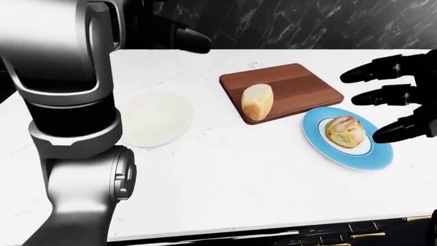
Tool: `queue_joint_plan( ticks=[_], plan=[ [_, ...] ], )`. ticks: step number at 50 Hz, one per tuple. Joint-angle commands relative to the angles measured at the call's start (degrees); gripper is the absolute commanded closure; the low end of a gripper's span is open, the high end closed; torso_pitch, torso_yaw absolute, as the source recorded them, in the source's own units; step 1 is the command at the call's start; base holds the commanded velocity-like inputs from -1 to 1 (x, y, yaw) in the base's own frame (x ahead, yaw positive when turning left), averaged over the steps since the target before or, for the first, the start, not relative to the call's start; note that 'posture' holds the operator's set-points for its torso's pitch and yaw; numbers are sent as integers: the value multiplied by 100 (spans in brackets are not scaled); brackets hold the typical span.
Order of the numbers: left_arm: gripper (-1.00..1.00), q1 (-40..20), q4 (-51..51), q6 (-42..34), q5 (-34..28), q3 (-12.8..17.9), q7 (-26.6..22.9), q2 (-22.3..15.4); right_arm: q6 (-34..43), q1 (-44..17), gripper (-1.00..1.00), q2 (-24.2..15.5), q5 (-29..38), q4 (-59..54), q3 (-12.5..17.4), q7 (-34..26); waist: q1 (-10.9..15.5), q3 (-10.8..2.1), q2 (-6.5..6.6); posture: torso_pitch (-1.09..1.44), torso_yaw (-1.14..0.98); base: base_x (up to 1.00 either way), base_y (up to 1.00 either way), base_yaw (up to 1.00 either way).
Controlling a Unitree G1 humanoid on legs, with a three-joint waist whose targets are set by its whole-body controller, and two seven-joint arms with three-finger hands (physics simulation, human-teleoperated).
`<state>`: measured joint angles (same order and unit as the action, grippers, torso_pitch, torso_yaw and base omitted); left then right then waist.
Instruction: Place all breads on the cutting board.
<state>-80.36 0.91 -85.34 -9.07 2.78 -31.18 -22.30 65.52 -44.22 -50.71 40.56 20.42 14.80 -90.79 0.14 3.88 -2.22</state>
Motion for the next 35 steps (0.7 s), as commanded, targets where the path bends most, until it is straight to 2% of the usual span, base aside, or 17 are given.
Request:
queue_joint_plan(
  ticks=[1,12,21,35],
  plan=[
    [-100,-230,-93,159,-22,50,21,-48,-102,-81,-47,-69,79,90,120,70,0,-158,-23,0,0,0,0,0],
    [-100,-201,-170,94,1,70,29,-59,-224,285,-44,139,195,329,239,34,-8,-169,-12,0,0,0,0,0],
    [-100,-136,-279,31,42,90,59,-63,-211,234,-41,211,299,375,216,6,-18,-174,-9,0,0,0,0,0],
    [-100,-112,-359,-29,164,123,144,-34,-487,415,-36,440,192,438,344,429,-15,-172,-9,0,0,0,0,0]
  ],
)
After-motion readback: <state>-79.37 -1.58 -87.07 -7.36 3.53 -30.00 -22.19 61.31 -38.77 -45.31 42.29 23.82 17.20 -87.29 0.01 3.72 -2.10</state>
